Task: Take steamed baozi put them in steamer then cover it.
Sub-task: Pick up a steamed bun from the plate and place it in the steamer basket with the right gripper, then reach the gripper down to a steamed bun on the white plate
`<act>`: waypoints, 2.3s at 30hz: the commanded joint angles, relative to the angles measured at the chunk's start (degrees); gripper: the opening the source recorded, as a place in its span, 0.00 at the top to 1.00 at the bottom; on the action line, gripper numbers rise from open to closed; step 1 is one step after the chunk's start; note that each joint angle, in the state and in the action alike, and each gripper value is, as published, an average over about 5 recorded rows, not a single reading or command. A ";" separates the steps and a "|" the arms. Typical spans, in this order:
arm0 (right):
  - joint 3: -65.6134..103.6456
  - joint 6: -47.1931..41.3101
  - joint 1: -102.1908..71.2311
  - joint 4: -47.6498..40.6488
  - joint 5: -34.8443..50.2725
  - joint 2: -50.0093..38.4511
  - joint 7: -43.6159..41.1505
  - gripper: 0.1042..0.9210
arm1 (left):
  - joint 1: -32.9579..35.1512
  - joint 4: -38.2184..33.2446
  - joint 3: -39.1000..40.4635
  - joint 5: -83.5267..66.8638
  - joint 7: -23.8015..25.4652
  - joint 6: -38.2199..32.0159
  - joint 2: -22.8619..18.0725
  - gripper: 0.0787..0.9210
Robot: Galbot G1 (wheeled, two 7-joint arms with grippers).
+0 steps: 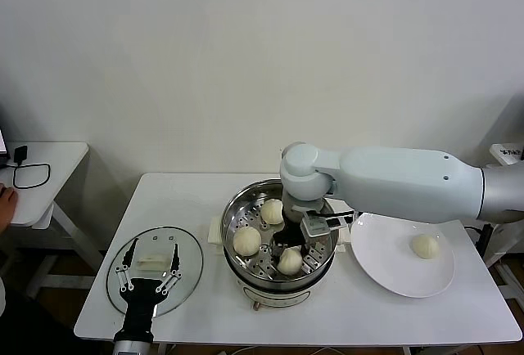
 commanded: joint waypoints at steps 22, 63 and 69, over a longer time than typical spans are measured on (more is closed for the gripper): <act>11.10 -27.37 6.77 -7.35 20.79 -17.81 -3.24 0.12 | -0.36 0.13 0.28 -0.20 0.06 -0.09 0.45 0.12; 23.07 -35.47 -27.89 -47.07 11.30 -23.13 5.45 0.12 | 0.35 -0.41 0.42 0.13 0.09 0.13 0.60 0.12; 23.46 -35.34 -28.26 -48.08 11.13 -22.05 6.32 0.12 | 0.43 -0.47 0.27 0.13 0.07 0.16 0.53 0.12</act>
